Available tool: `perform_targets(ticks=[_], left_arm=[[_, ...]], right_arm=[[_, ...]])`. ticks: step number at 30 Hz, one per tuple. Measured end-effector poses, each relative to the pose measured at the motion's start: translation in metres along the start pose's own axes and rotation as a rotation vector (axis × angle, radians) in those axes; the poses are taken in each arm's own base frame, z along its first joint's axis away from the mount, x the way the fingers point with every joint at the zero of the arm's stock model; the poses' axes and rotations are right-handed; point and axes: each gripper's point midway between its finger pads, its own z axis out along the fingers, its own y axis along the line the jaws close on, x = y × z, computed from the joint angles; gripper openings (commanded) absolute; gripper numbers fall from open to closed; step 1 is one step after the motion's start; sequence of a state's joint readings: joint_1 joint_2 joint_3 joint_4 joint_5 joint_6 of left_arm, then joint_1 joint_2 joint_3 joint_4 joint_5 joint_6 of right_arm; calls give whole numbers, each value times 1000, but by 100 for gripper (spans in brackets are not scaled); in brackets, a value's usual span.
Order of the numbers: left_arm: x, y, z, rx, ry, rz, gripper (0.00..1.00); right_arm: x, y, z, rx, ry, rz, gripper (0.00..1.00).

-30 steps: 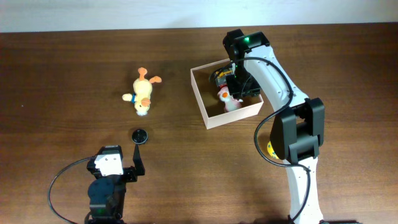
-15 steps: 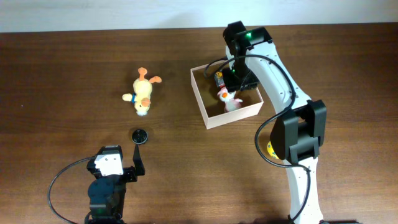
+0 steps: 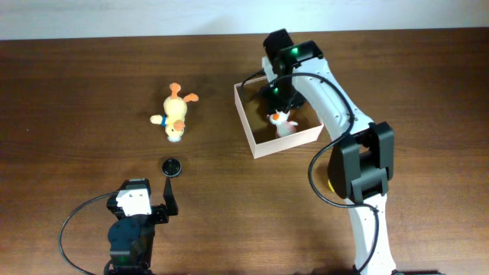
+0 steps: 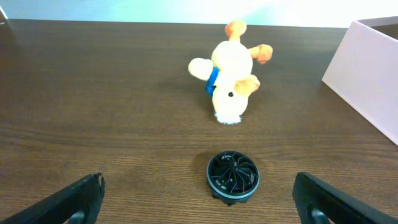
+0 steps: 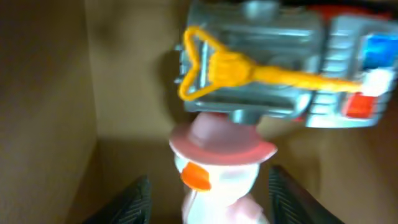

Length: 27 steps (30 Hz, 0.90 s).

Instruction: Pack container

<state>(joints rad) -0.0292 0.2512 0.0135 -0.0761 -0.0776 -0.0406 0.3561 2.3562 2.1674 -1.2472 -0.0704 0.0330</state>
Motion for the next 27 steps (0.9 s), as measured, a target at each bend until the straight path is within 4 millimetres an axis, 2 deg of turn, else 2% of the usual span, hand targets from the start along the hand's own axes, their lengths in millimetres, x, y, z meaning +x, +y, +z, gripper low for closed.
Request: perform_targets(ticks=[10,13,15,16,18,19,27], left_arm=[[0,0,0,0,0,0,99],[0,0,0,0,0,0,99],[0,0,0,0,0,0,99],[0,0,0,0,0,0,99],[0,0,0,0,0,0,99],[0,0,0,0,0,0,99],[0,0,0,0,0,0,99]], right_arm=[[7,2,7,2,27,-11,47],[7,1,7,7,28,-11,43],[8,0,9,10,31,-11,38],[9,0,10,13,34,-10,33],[12,-1,13,18,44,-12,10],[13,-2,15,21,51,-13,6],[16,-7,18,48,62,-13,4]])
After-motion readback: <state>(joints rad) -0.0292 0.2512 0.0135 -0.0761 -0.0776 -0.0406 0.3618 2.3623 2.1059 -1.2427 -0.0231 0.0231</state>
